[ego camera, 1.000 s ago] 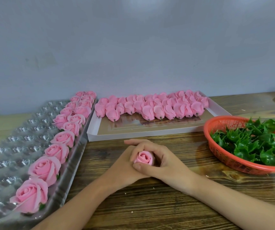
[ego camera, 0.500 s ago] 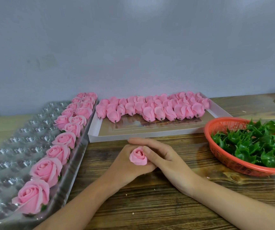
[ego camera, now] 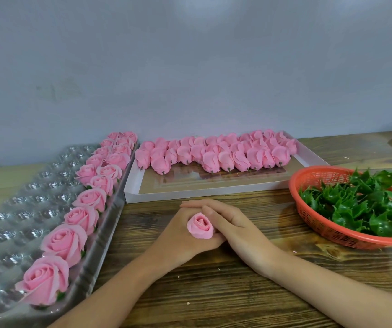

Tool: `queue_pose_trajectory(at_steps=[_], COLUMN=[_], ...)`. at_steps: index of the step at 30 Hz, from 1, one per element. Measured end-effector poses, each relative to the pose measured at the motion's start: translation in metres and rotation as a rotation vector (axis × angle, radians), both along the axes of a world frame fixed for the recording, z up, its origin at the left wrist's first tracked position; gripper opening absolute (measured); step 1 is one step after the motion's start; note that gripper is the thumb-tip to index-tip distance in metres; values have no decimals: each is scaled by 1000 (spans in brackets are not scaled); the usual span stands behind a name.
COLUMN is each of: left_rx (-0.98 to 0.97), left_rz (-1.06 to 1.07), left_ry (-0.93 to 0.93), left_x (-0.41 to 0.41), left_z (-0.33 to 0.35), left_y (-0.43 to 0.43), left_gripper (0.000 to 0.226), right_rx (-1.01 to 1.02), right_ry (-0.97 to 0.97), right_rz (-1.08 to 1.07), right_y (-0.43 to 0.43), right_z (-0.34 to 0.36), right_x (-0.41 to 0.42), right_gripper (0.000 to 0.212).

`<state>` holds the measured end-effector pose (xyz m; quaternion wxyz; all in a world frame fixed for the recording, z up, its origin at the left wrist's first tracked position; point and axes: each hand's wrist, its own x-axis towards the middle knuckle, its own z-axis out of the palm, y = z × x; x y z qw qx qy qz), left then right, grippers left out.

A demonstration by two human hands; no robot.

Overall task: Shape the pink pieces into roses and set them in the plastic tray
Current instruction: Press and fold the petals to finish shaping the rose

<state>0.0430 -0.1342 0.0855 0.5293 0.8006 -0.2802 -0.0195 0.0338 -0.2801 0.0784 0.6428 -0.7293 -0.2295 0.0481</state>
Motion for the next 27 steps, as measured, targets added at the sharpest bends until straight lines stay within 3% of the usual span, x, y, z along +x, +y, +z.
queue_pose_trajectory(at_steps=[6, 10, 14, 16, 18, 19, 20, 21, 22, 23, 24, 27], left_rx=[10, 186, 183, 203, 447, 764, 1009, 878, 549, 363, 108, 80], left_rz=[53, 85, 95, 154, 323, 439, 504, 400, 259, 127, 148, 172], left_ry=[1, -103, 2, 143, 179, 285, 244, 220, 169, 152, 216, 113], left_x=[0, 0, -4, -6, -6, -6, 1, 5, 3, -8, -16, -10], left_z=[0, -3, 9, 3, -26, -22, -21, -22, -33, -14, 9, 3], left_y=[-2, -10, 4, 2, -12, -32, -40, -36, -17, -6, -2, -2], left_gripper=[20, 38, 32, 35, 57, 60, 52, 35, 29, 39, 47, 55], right_rx=[45, -47, -47, -55, -58, -55, -51, -47, -41, -34, -28, -46], right_ry=[59, 41, 56, 61, 60, 57, 53, 47, 42, 38, 34, 8], right_rz=[24, 43, 57, 65, 71, 71, 68, 63, 59, 53, 46, 13], right_y=[0, 0, -2, -2, -2, -2, -3, -3, -2, -1, 0, 1], right_z=[2, 3, 4, 4, 4, 3, 3, 3, 3, 3, 4, 2], right_x=[-1, -4, -4, -4, -4, -4, -4, -4, -5, -5, -5, -5], right_gripper=[33, 40, 38, 41, 44, 46, 47, 47, 45, 42, 39, 37])
